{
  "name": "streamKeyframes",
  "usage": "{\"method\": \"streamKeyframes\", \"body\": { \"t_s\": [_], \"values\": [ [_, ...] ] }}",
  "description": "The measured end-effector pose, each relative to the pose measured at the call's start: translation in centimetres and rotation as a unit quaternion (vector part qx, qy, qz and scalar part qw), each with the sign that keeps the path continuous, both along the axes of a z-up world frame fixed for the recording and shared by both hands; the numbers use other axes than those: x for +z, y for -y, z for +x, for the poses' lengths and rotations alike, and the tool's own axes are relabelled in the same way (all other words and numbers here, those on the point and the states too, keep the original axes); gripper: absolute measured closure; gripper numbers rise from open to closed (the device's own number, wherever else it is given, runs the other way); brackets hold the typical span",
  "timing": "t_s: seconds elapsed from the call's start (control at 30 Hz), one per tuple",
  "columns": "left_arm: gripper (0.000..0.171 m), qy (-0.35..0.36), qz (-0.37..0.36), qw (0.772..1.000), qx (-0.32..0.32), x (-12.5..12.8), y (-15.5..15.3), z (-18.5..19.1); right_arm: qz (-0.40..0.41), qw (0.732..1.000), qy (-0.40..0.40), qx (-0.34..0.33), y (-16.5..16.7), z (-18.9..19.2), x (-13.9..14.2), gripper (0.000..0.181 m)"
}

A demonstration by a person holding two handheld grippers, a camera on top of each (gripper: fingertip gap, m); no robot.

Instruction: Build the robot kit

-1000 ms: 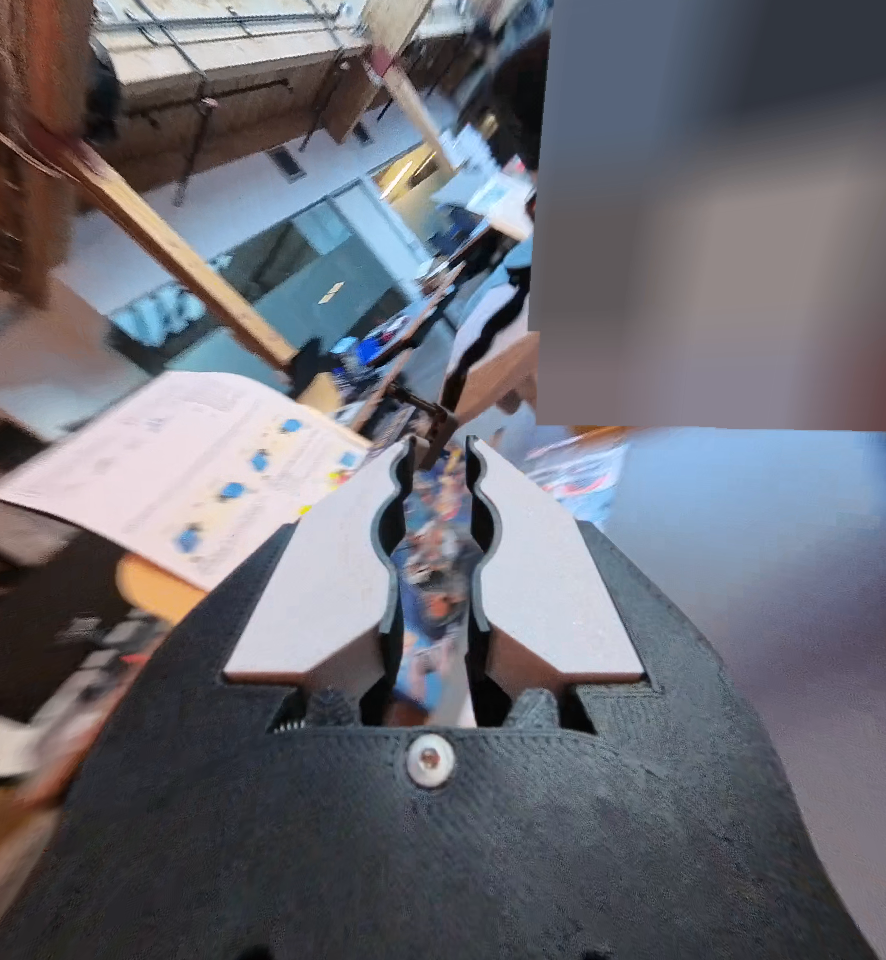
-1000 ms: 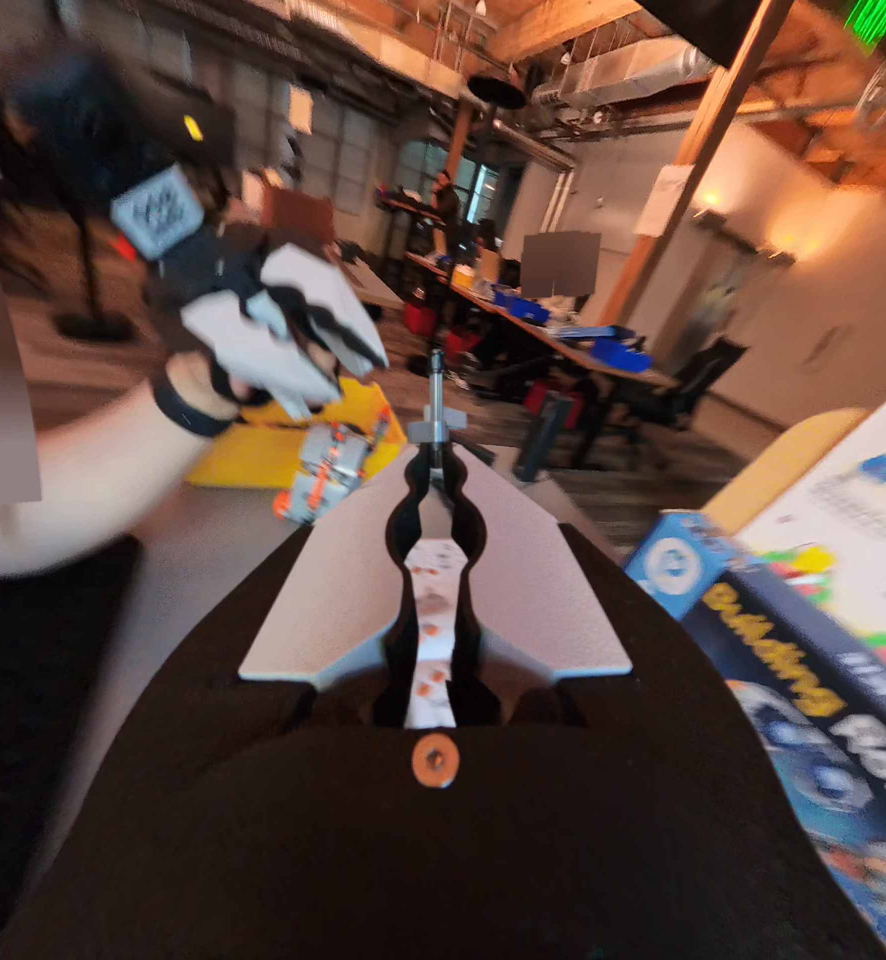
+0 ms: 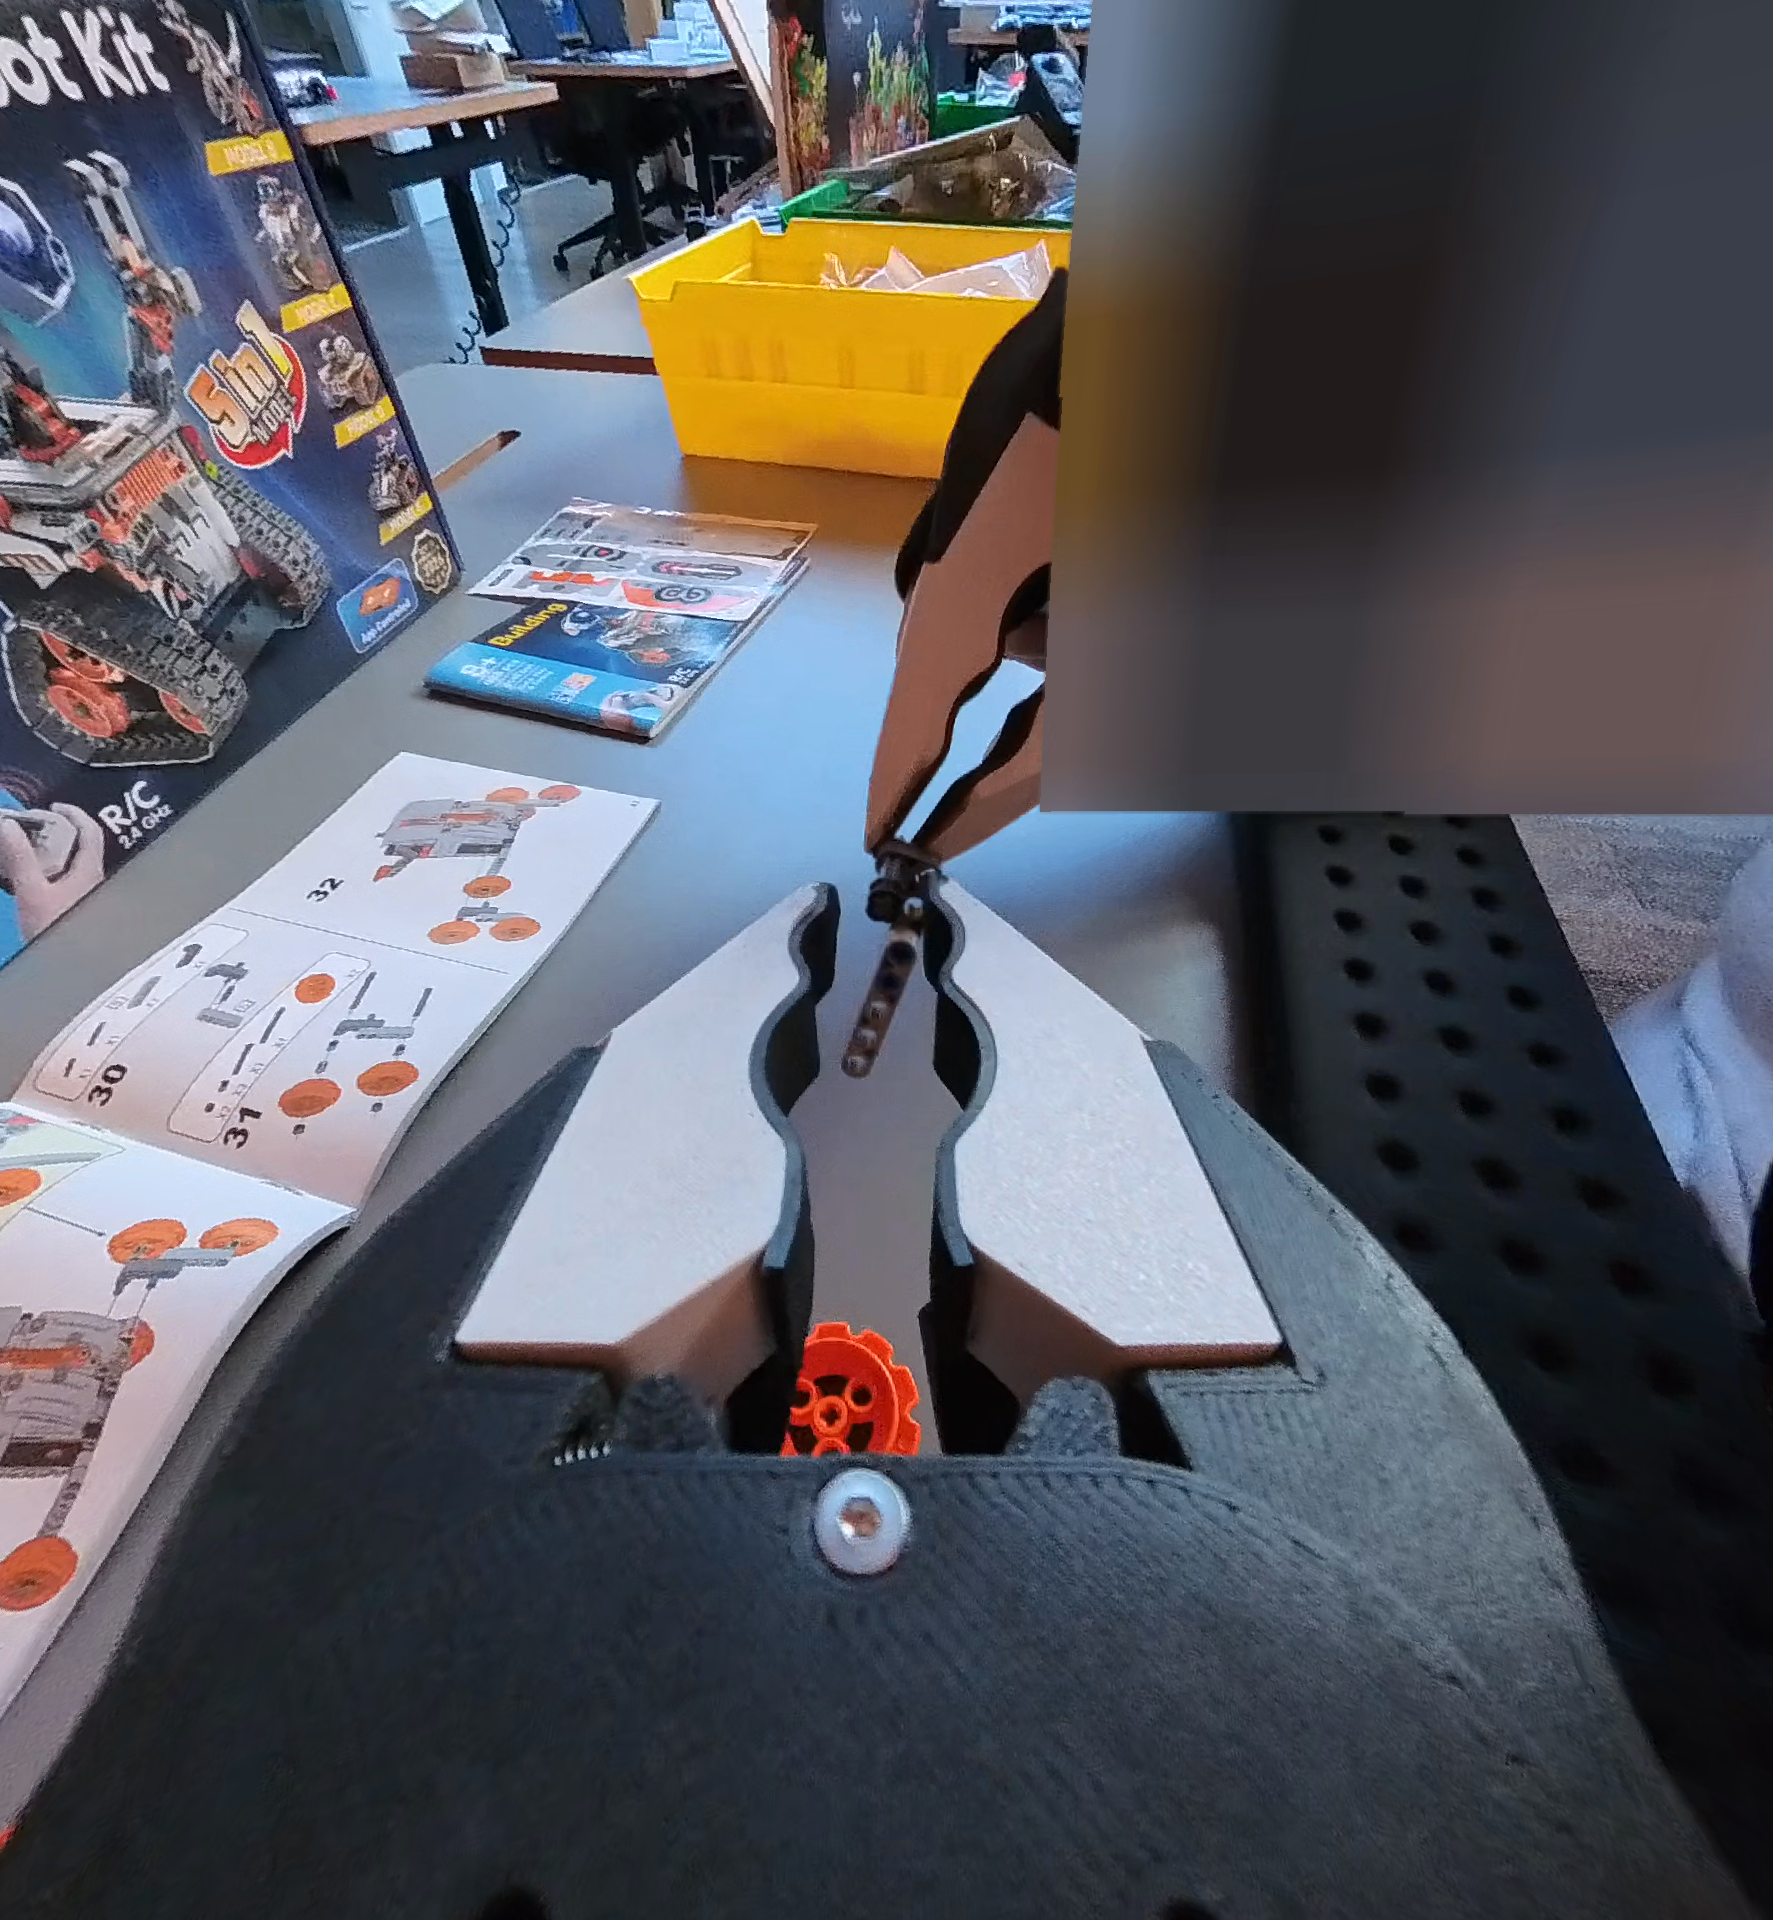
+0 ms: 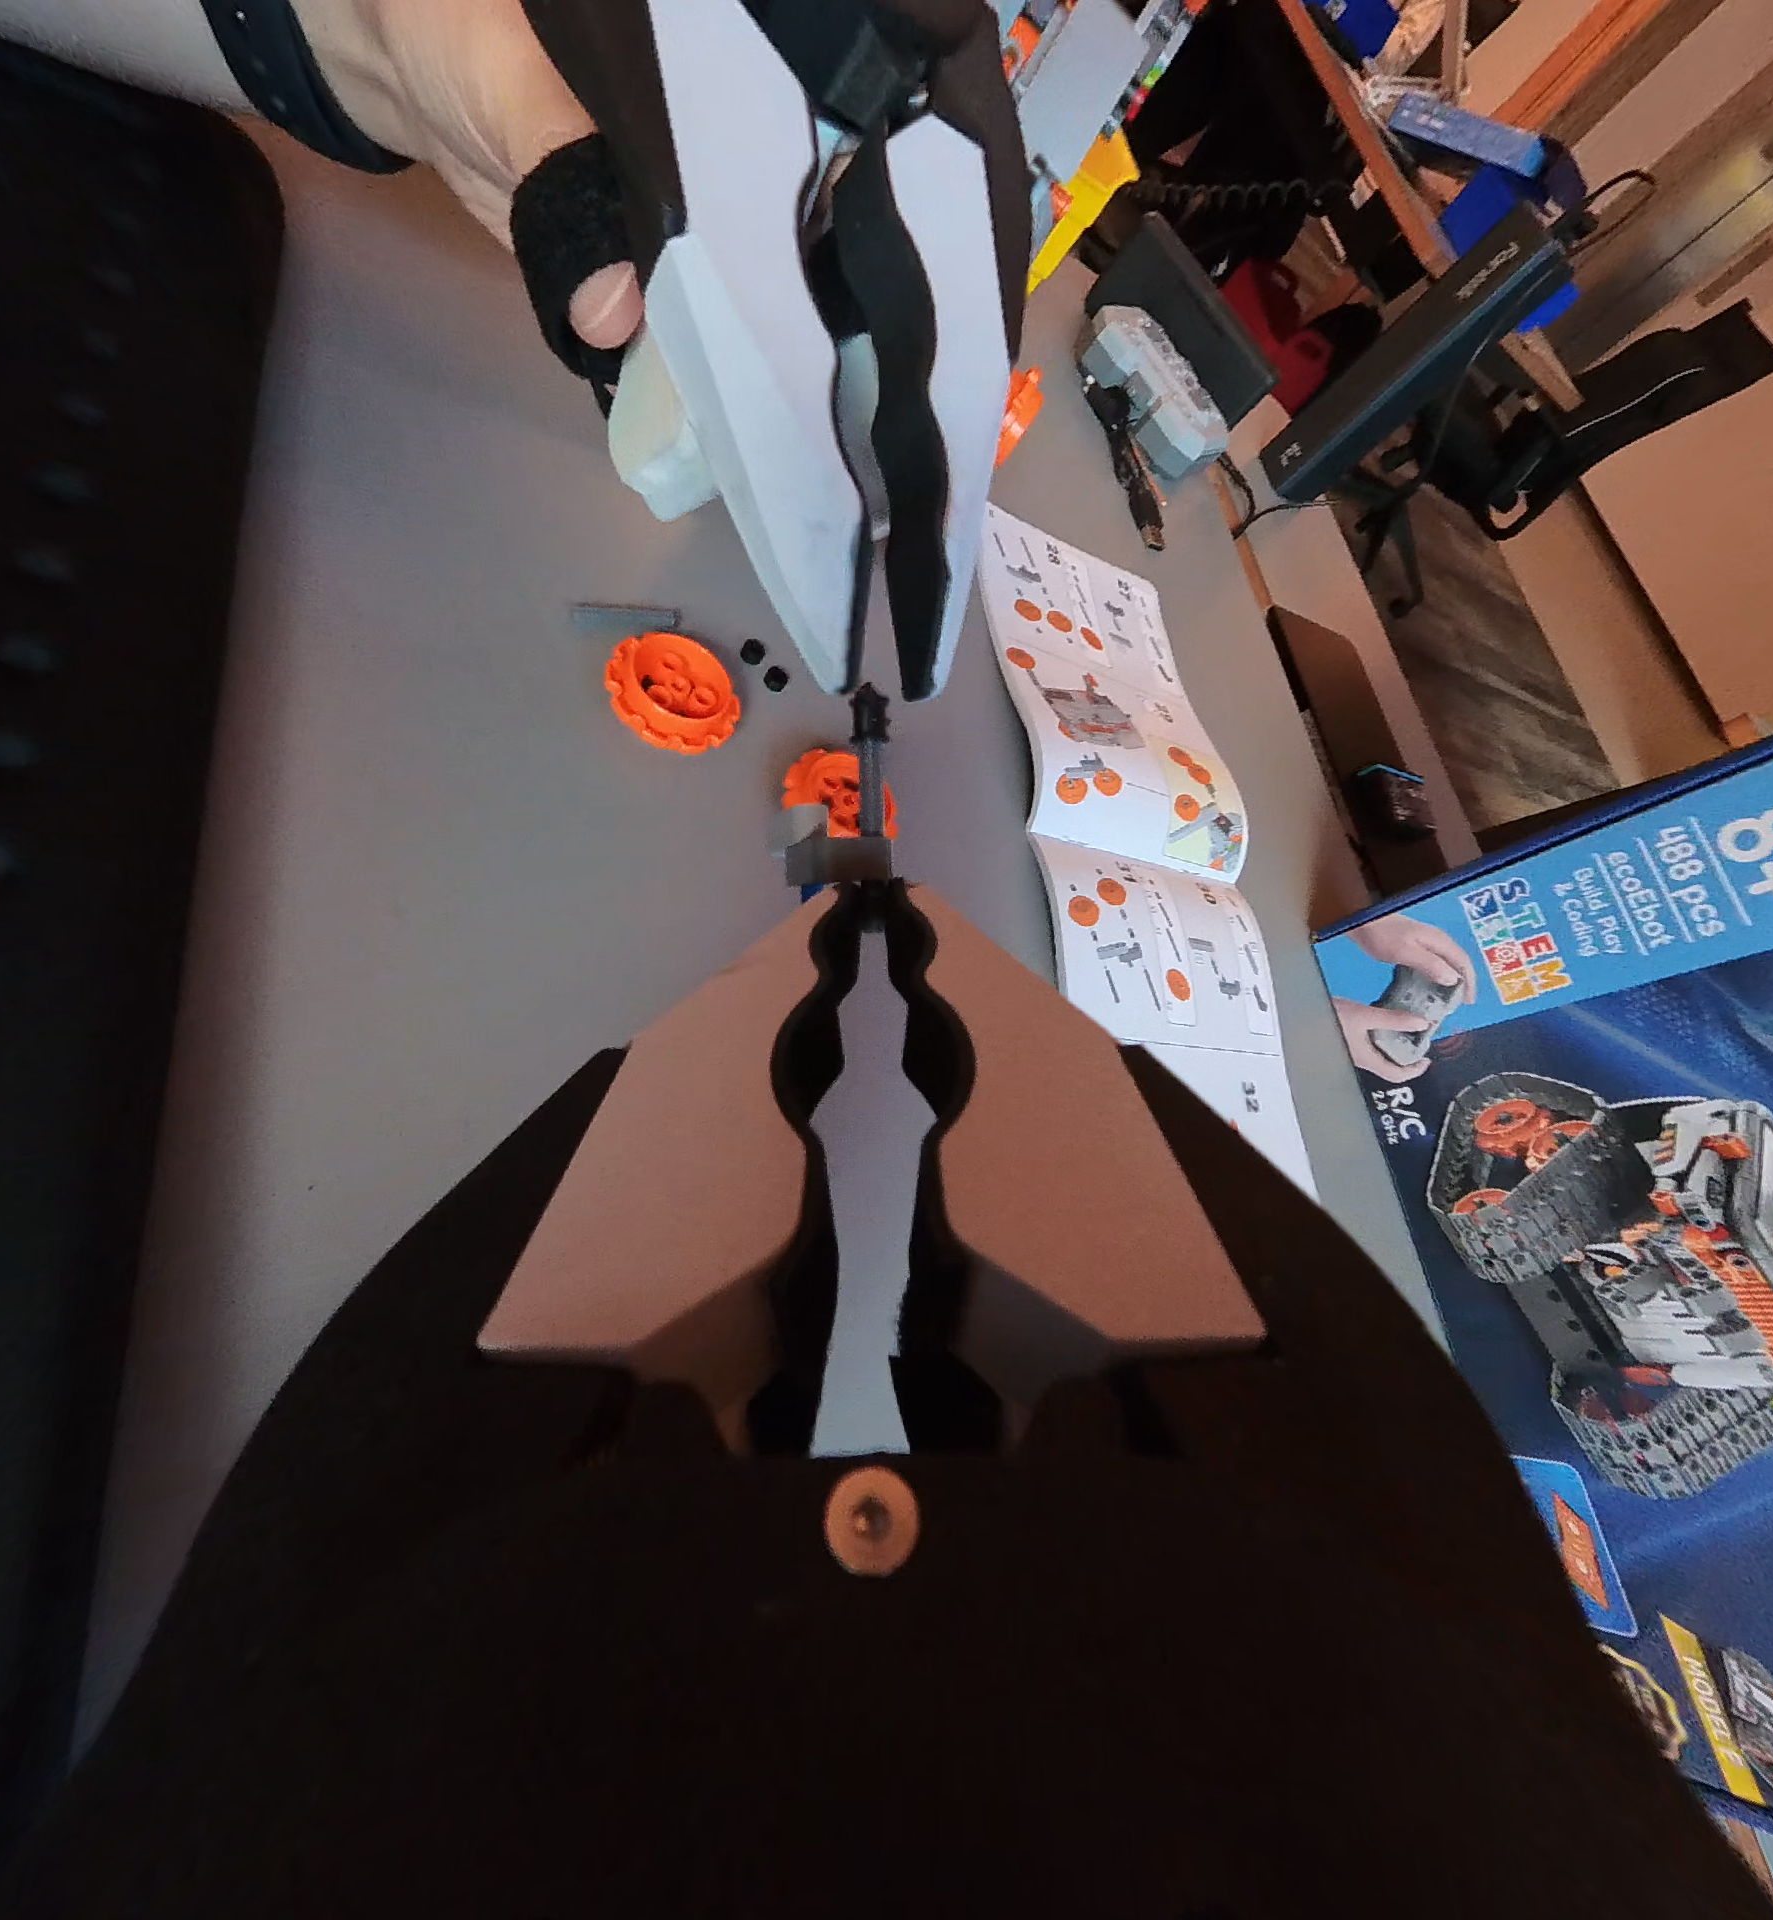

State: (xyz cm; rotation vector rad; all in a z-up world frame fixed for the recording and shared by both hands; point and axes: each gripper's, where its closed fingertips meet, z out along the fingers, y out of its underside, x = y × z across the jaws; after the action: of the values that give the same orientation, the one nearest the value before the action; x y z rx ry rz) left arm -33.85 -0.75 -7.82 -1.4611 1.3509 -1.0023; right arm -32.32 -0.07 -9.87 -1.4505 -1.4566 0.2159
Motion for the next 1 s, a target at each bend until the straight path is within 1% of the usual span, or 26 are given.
{"method": "streamKeyframes", "body": {
  "t_s": [0.17,0.27,0.6,0.67,0.73,0.87,1.0],
  "values": [
    [0.167,-0.027,0.005,1.000,-0.010,-1.1,-0.1,0.3,-0.012,1.000,0.009,0.005,-0.1,-0.1,-0.8,0.178],
    [0.167,-0.052,0.018,0.998,-0.006,-2.0,-0.3,0.3,-0.018,1.000,0.011,0.004,-0.2,0.1,-1.2,0.178],
    [0.167,-0.081,0.039,0.996,-0.018,-2.9,0.1,0.0,-0.032,0.999,0.007,0.016,0.2,-0.3,-1.9,0.178],
    [0.168,-0.078,0.041,0.996,-0.020,-2.7,0.2,-0.1,-0.035,0.999,-0.008,0.022,0.2,-0.4,-1.9,0.177],
    [0.168,-0.066,0.034,0.997,-0.024,-2.3,0.3,-0.3,-0.062,0.997,-0.040,0.033,0.4,-0.7,-1.8,0.177],
    [0.168,-0.046,0.005,0.998,-0.032,-1.7,0.6,-0.6,-0.085,0.989,-0.107,0.054,0.9,-0.5,-0.6,0.165],
    [0.168,-0.025,-0.005,0.999,-0.034,-1.1,0.9,-0.8,-0.098,0.984,-0.132,0.071,1.3,-0.3,0.1,0.162]
  ]
}}
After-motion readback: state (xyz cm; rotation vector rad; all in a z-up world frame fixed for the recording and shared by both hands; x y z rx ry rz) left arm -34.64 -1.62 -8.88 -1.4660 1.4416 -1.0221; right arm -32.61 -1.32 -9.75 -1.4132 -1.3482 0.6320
